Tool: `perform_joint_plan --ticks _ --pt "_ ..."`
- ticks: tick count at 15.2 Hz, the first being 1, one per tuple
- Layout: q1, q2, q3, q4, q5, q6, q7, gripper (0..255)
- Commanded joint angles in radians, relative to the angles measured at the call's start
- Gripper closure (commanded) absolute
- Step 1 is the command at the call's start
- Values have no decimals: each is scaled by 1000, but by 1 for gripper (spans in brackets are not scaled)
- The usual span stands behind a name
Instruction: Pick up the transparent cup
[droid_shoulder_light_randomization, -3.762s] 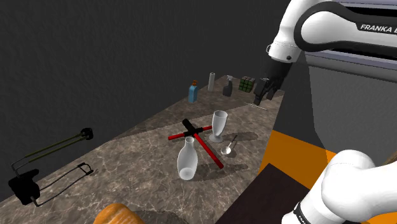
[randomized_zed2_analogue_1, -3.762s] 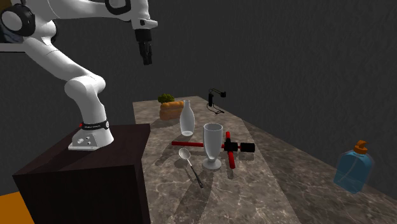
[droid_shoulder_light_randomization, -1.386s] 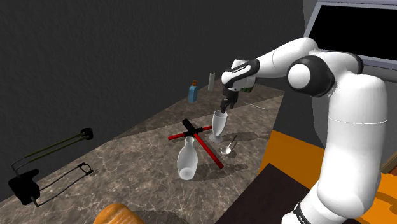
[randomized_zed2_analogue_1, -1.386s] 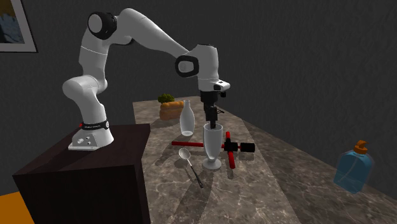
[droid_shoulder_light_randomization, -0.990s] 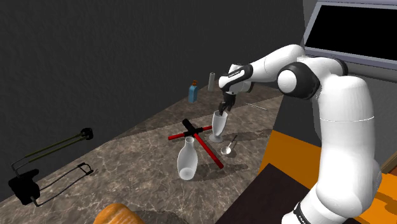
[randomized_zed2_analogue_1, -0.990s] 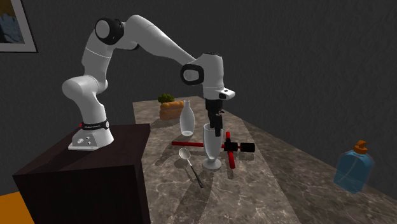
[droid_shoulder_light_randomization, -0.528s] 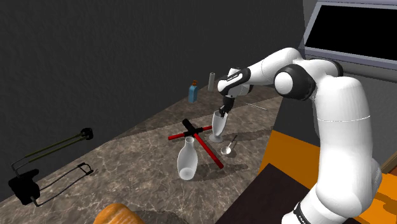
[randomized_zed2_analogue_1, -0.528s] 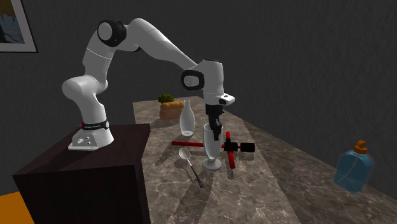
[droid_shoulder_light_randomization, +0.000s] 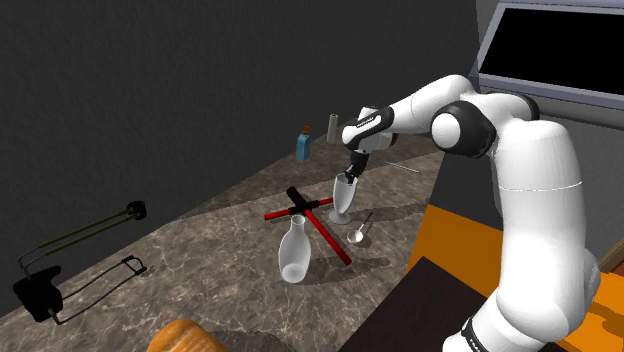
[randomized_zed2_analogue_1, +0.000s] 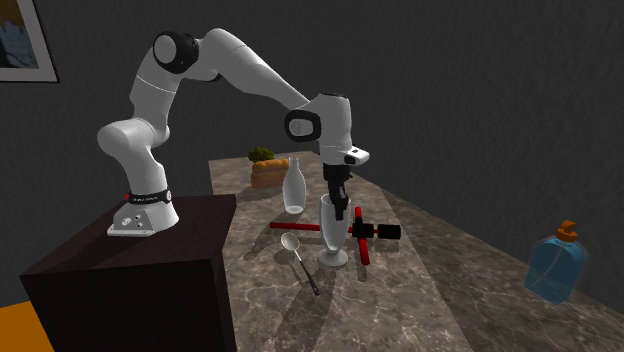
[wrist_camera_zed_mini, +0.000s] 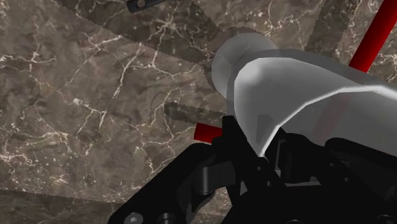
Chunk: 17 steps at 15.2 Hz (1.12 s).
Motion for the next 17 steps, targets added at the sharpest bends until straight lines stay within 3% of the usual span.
perform_joint_plan --ticks 1,17 --pt "1 -6 -1 1 -2 -9 2 255" --pt "14 -100 -23 58 -40 -156 28 255"
